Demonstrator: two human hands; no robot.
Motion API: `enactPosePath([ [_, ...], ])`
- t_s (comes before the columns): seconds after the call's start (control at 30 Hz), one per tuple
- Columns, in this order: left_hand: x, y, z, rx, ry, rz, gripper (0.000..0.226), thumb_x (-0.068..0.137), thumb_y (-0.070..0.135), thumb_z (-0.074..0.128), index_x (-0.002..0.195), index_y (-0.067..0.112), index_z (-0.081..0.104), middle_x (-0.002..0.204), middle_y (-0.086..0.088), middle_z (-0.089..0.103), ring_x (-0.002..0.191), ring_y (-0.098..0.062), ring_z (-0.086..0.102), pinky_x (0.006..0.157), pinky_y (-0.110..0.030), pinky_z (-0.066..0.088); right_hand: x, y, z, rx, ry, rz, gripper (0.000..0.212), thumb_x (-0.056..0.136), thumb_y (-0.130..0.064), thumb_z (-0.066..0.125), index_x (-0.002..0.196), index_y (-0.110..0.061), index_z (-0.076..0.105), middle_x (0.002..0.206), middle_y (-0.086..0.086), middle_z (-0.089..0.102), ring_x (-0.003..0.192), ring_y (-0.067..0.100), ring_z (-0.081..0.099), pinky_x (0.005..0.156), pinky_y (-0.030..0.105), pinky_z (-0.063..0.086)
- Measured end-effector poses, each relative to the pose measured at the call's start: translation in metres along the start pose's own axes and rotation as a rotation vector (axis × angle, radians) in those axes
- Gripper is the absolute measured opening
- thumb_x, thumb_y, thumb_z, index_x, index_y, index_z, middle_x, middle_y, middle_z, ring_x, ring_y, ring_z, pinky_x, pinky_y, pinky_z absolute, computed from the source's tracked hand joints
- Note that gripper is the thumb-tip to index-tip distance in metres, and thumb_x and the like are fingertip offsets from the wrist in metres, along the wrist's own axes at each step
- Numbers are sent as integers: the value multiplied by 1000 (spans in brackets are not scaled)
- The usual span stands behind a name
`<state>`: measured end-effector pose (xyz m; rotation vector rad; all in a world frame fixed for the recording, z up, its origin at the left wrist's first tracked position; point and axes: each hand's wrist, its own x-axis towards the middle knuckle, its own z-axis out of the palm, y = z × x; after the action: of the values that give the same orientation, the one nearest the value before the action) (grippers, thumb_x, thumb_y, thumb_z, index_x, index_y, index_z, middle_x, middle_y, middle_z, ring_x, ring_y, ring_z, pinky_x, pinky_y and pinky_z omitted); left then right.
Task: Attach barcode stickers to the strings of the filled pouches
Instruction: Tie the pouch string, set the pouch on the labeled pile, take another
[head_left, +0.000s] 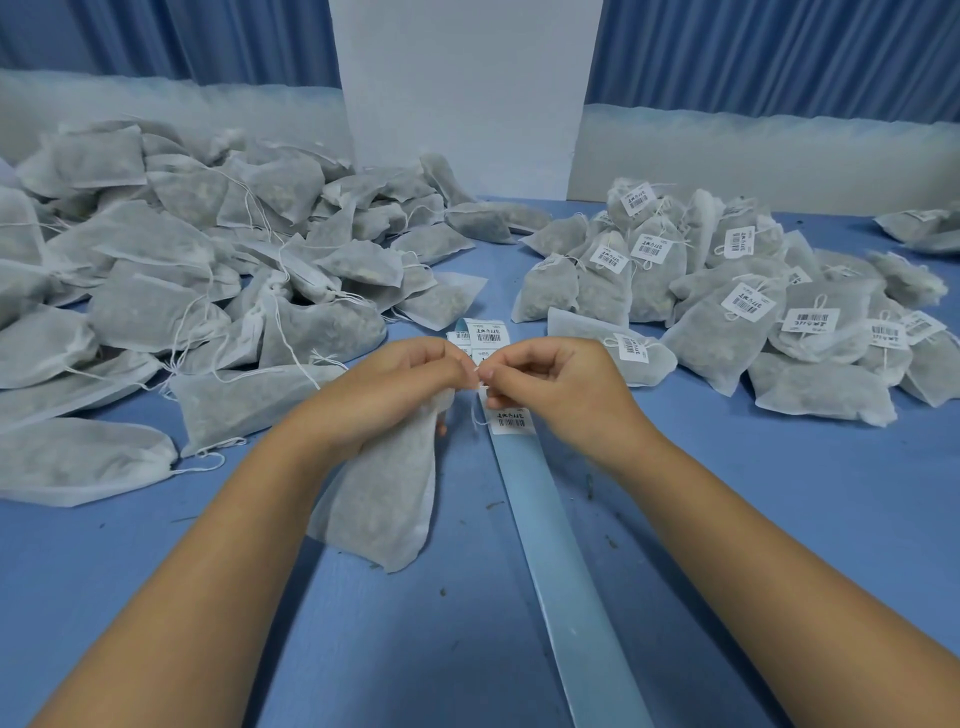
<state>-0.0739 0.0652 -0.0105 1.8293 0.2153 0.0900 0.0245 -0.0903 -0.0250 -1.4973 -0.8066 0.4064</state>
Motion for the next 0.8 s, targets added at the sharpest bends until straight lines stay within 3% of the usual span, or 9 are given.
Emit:
enactPosePath([
  [0.13, 1, -3, 0, 174, -9, 23, 44, 55, 56, 75, 88, 27, 74, 77, 13, 67, 66, -2, 57, 67, -19, 49, -1, -2, 1, 15, 1, -12, 15, 85, -2, 71, 76, -14, 74, 72, 1, 75, 67, 10, 70, 69, 18, 56],
  [0.27, 3, -7, -1, 243, 36, 13, 14, 78, 44, 78, 80, 31, 75, 68, 12, 64, 60, -1, 54, 63, -16, 44, -1, -3, 0, 25, -8, -12, 15, 87, -3, 69, 76, -13, 73, 66, -1, 72, 63, 7, 67, 68, 16, 54],
  [0.37, 4, -10, -1, 251, 30, 38, 9, 87, 36, 74, 80, 31, 76, 66, 13, 64, 62, -1, 53, 60, -12, 41, 2, -1, 0, 33, 14, 6, 13, 89, -4, 67, 80, -12, 72, 66, -2, 70, 65, 9, 66, 73, 23, 58],
  [0.57, 5, -8, 4, 278, 100, 49, 24, 85, 37, 75, 72, 18, 70, 56, 10, 57, 50, -3, 43, 50, -13, 33, 3, -1, 0, 48, 67, 44, 11, 100, -12, 52, 90, -16, 54, 71, -2, 69, 56, 10, 60, 47, 20, 43],
  [0.7, 4, -6, 11, 316, 112, 96, 34, 86, 34, 74, 61, 14, 62, 55, 9, 45, 46, -4, 32, 47, -18, 26, 2, 0, 1, 37, 74, 56, 10, 102, -14, 48, 93, -17, 49, 76, 6, 63, 47, 12, 55, 40, 20, 35],
  [0.8, 3, -3, 15, 310, 95, 122, 33, 89, 29, 73, 62, 12, 61, 49, 13, 41, 44, -1, 34, 47, -14, 26, 1, 0, 3, 55, 70, 54, 11, 103, -13, 45, 93, -16, 47, 63, -4, 59, 42, 10, 48, 39, 20, 34],
])
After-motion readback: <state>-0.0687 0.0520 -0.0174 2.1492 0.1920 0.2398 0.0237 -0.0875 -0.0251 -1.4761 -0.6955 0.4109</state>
